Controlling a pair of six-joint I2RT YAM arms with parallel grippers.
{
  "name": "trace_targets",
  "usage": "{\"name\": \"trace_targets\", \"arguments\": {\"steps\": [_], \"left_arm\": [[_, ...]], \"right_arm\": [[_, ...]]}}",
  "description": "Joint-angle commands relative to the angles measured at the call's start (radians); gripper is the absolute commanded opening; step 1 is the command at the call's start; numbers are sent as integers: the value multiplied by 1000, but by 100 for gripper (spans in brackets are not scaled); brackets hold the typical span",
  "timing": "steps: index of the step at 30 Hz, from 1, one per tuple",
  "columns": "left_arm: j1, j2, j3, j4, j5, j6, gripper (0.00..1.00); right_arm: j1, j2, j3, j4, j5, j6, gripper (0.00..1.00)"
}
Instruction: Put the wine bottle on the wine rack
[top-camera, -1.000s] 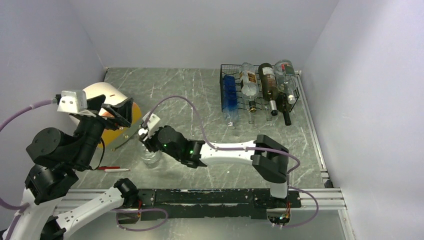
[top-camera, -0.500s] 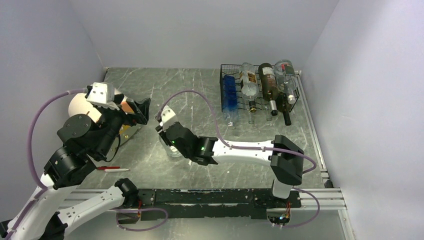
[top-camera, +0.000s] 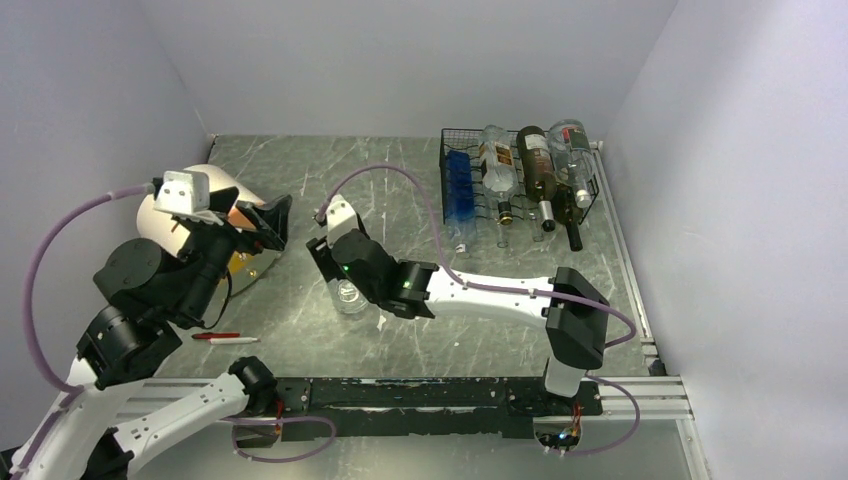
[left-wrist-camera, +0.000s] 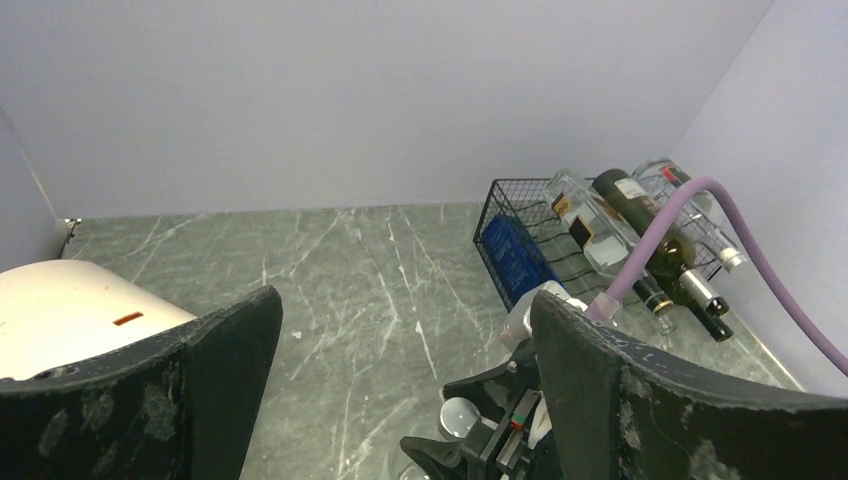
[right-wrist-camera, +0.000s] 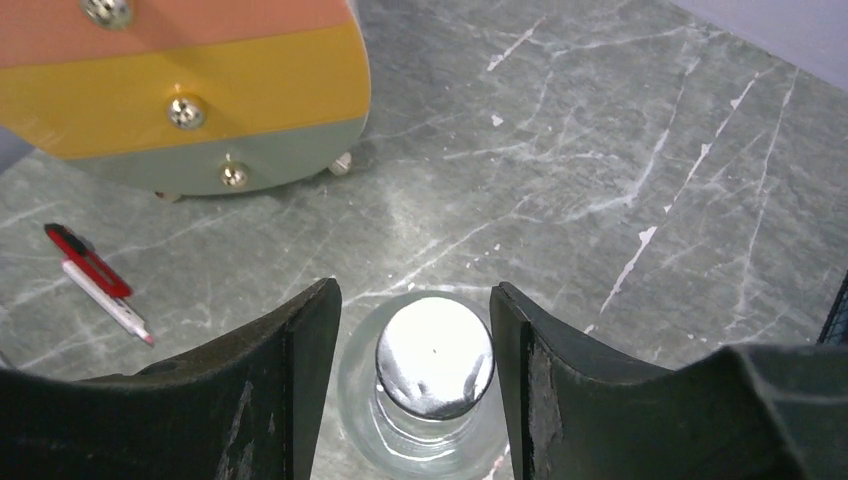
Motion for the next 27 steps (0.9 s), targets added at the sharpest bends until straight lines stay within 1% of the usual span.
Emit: {"name": "trace_targets", "arguments": {"steps": [1,2,4,6,8,10,14,16,19,20,22,23,25,26,27], "left_arm": [[-2,-33,11,40,5,11,98],[-2,-35,8,40,5,10,98],[-1,-34,8,38,7,9,98],[-2,-23,18,34,17,0,98],[-1,-14,28,38,47,-5,98],[-1,-10,24,50,66,-3,98],[-1,-8,5,67,76,-10,98],[-2,-4,0,66,80,-15,98],[-1,5,3,53,84,-25,98],[-2,7,4,49,84,-27,98],[-2,9,2,50,86,-29,98],[-2,10,1,51,87,-30,98],[-2,10,-2,55,87,-31,98],[-2,10,-4,55,88,-31,98],[-2,12,-6,55,88,-32,98]], "right_arm": [[-6,2,46,-14,-4,34,61],[-8,6,46,-19,-7,39,60],[-13,12,53,-37,-14,53,56],[-20,18,57,-60,-35,62,48],[-23,17,50,-73,-40,76,42],[-26,7,28,-72,-47,89,41],[-33,-14,-17,-60,-66,110,43],[-38,-19,-28,-54,-76,113,47],[-45,-20,-32,-54,-80,116,55],[-47,-20,-34,-52,-81,116,57],[-51,-18,-35,-48,-84,117,57],[-52,-18,-34,-46,-86,117,52],[-55,-19,-35,-44,-87,119,36],[-56,-24,-43,-38,-82,116,23],[-57,-29,-55,-28,-81,114,14]]}}
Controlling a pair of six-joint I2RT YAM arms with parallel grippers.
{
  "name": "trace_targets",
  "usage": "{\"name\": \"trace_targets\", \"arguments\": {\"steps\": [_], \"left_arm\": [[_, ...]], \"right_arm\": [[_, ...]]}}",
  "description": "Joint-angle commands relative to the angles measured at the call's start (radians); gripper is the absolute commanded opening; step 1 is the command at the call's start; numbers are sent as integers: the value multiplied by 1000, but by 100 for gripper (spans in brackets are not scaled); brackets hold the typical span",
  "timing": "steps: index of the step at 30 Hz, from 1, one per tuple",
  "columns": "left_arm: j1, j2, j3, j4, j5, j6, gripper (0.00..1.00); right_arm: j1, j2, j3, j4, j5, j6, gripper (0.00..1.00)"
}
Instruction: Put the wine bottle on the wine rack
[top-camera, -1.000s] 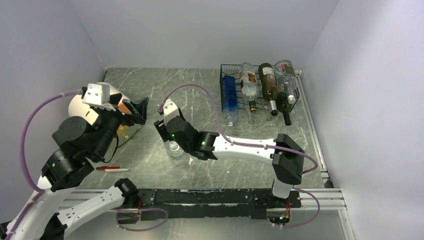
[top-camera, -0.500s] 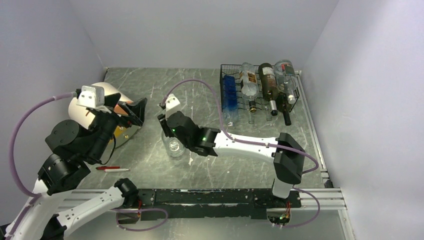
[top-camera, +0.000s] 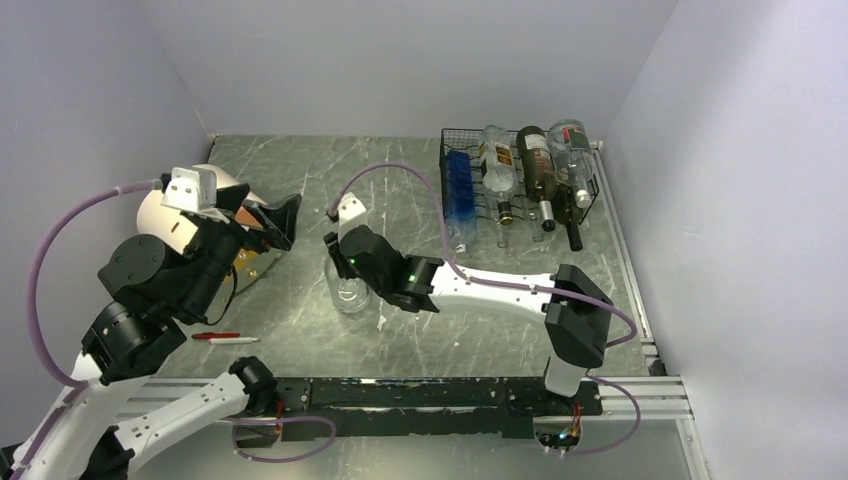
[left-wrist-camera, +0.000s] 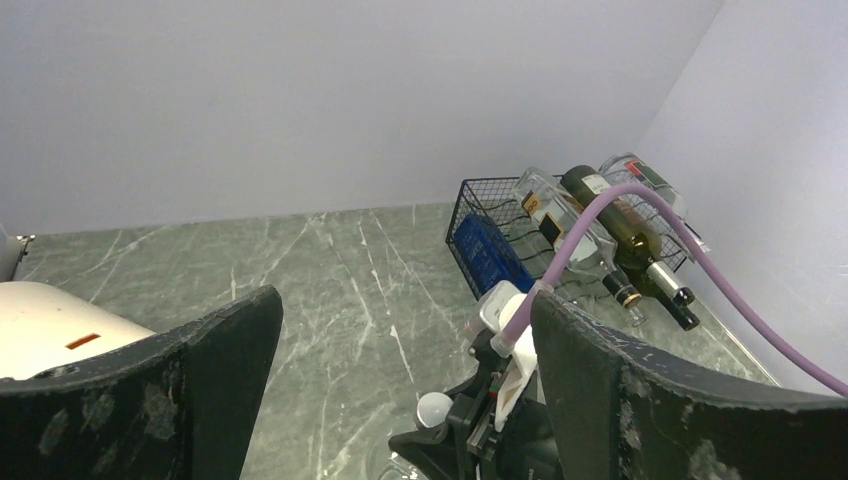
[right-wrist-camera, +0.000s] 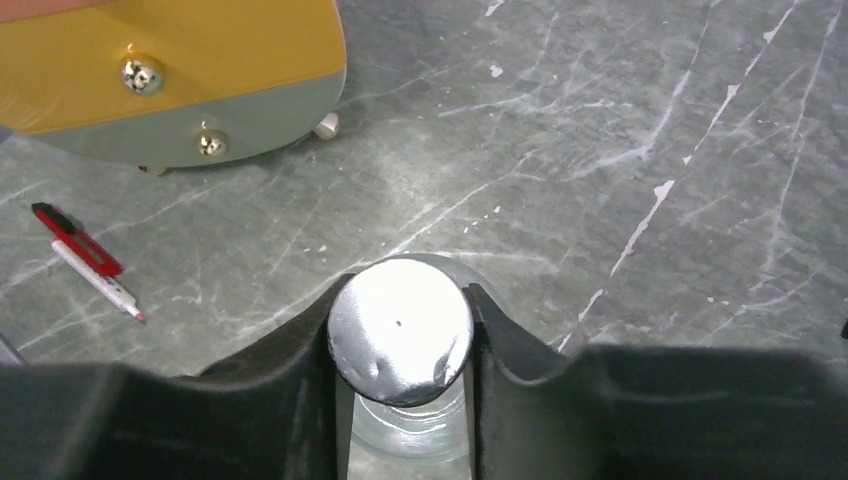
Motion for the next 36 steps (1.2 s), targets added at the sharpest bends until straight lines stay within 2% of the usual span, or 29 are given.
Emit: {"name": "trace_targets", "arguments": {"steps": [1,3,9,12,16,20,24,28,36], "left_arm": [[-2,8,-11,25,22,-17,98],[-2,13,-29,37,16,-24,98],[-1,131,-74,38,6,-94,98],[-1,214,-90,44,72,-120,98],[16,301,-137,60,123,-192,98],[112,337,-228,112,283,-279,98],[222,353,-330,178,426,-345,98],[266,397,-412,222,467,-394,98],[307,488,-508,279,508,-433,98]], "right_arm": [[-11,-32,-38,39,5,16,7],[-13,-53,-82,73,24,14,0],[-12,-171,-289,182,70,39,0],[-13,-248,-425,194,73,65,0],[-13,-359,-536,123,59,119,0],[-12,-489,-623,24,7,187,0],[-13,-580,-650,-123,-44,270,0],[-18,-582,-608,-308,-87,338,0],[-21,-522,-598,-350,-191,331,0]]}}
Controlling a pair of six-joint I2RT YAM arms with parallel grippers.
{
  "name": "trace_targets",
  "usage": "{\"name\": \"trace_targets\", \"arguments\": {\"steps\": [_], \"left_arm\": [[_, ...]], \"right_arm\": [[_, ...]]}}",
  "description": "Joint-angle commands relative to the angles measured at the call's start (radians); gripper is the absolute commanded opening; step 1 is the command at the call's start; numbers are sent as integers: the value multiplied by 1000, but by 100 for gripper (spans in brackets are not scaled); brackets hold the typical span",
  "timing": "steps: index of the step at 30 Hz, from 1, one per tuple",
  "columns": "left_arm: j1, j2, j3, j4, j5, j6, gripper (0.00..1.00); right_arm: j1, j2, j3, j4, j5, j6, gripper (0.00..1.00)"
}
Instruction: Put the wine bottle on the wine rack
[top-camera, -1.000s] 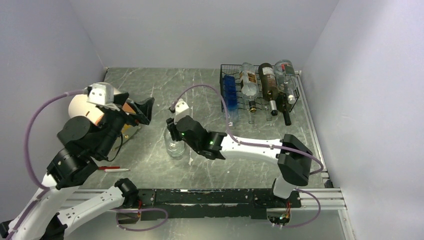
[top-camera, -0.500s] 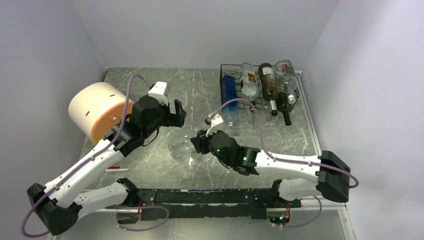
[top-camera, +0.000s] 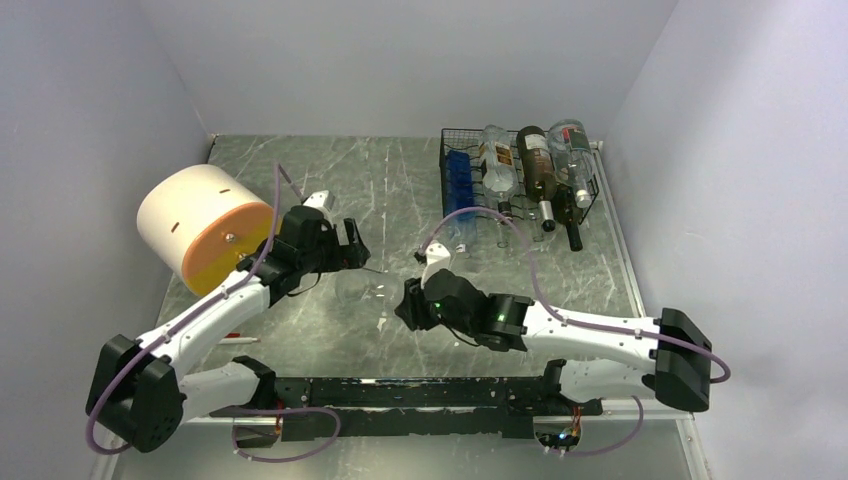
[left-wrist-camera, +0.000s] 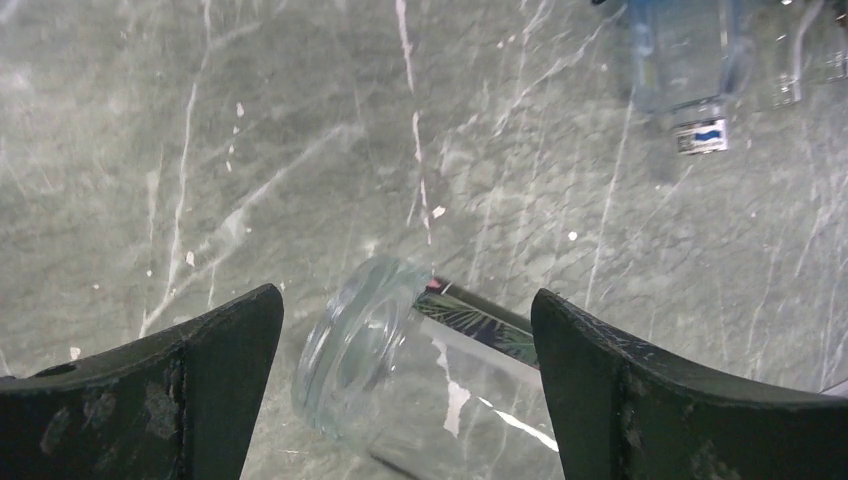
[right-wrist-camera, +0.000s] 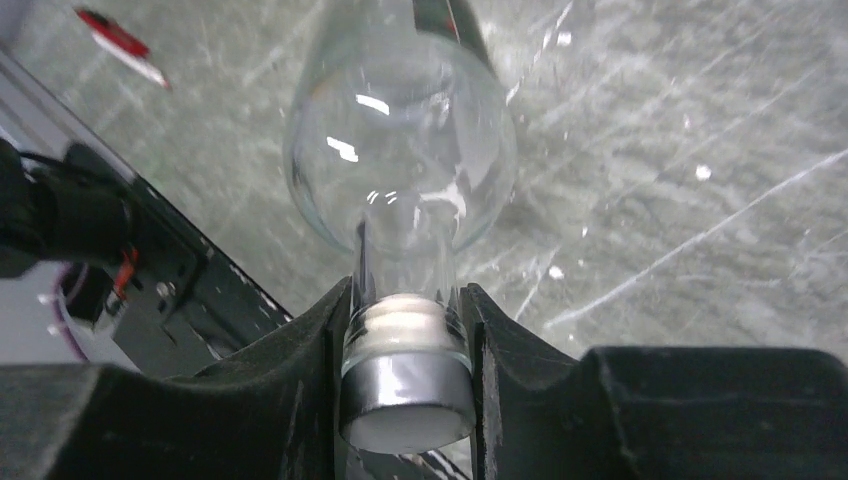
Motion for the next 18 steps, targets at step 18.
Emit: {"name": "trace_targets", "arguments": {"steps": [18], "left_arm": [[43,147,-42,131,234,-19,92]], "right_arm": [[-61,223,40,-209,-168,-147,0]]}}
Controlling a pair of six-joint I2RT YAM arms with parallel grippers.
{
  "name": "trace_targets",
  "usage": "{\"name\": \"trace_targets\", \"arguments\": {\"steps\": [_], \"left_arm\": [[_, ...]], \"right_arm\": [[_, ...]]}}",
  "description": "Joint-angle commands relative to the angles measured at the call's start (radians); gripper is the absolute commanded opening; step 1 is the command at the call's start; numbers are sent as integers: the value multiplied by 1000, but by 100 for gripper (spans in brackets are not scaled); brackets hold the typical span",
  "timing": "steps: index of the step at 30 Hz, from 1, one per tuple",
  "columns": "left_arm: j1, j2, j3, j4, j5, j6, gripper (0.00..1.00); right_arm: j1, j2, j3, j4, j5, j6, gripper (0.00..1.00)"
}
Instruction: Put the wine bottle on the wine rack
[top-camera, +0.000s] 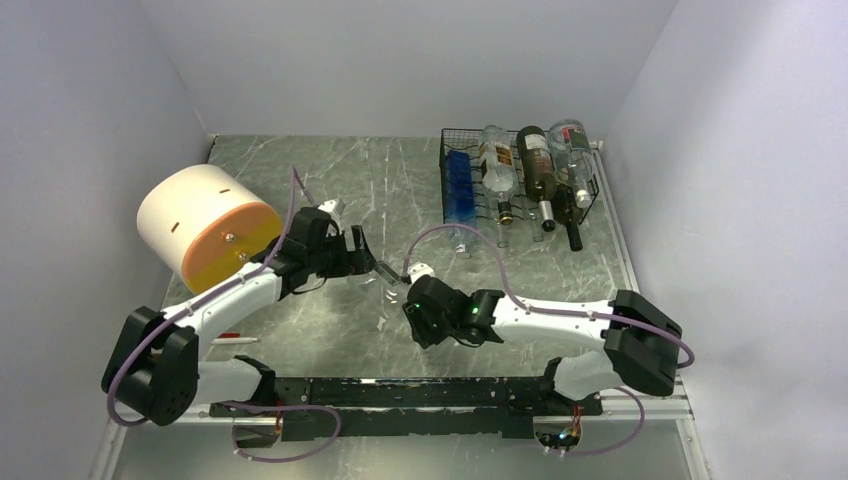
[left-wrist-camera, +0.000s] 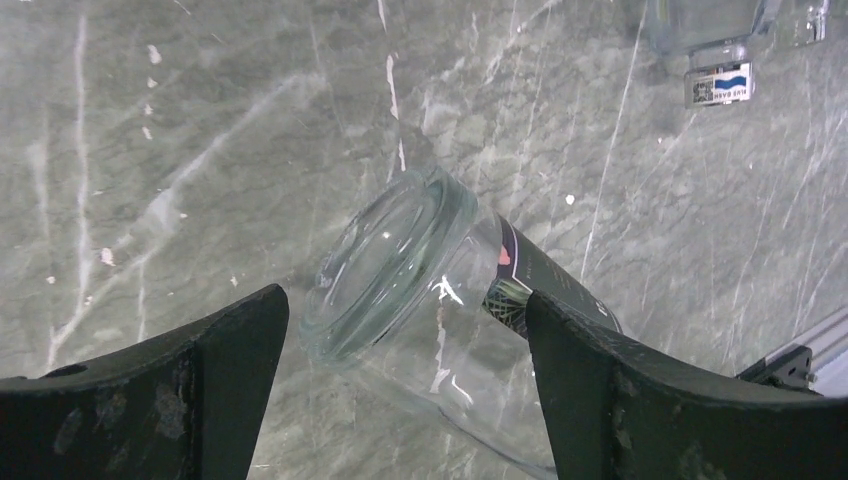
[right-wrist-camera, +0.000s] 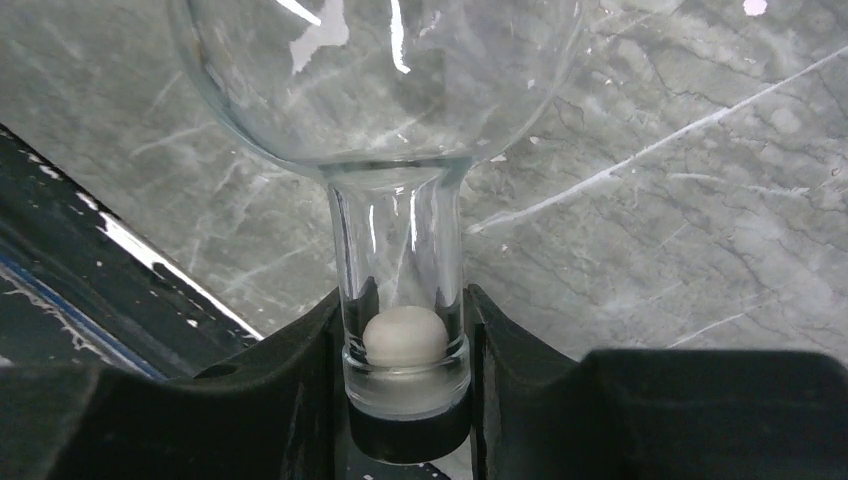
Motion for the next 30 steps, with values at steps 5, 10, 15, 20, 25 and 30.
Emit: {"name": "trace_targets", "arguments": {"steps": [5,10,15,20,25,30], "left_arm": [[11,39,6,47,117,14,89],[11,51,3,49,120,17,85],[11,65,5,48,128,21,83],[11,76,15,38,127,31,83],[11,79,18,34,127,35,83],[12,81,20,33,133,36,82]], "right_arm": [[-19,75,58,-37,14,-27,11],[-21,120,65,-14,3,-33,24],[-20,159,78,10,42,-32,34],[-21,185,75,72,58,-61,43],[-24,197,54,154,77,-82,54],[-30,222,48,212,87,-90,55]]}}
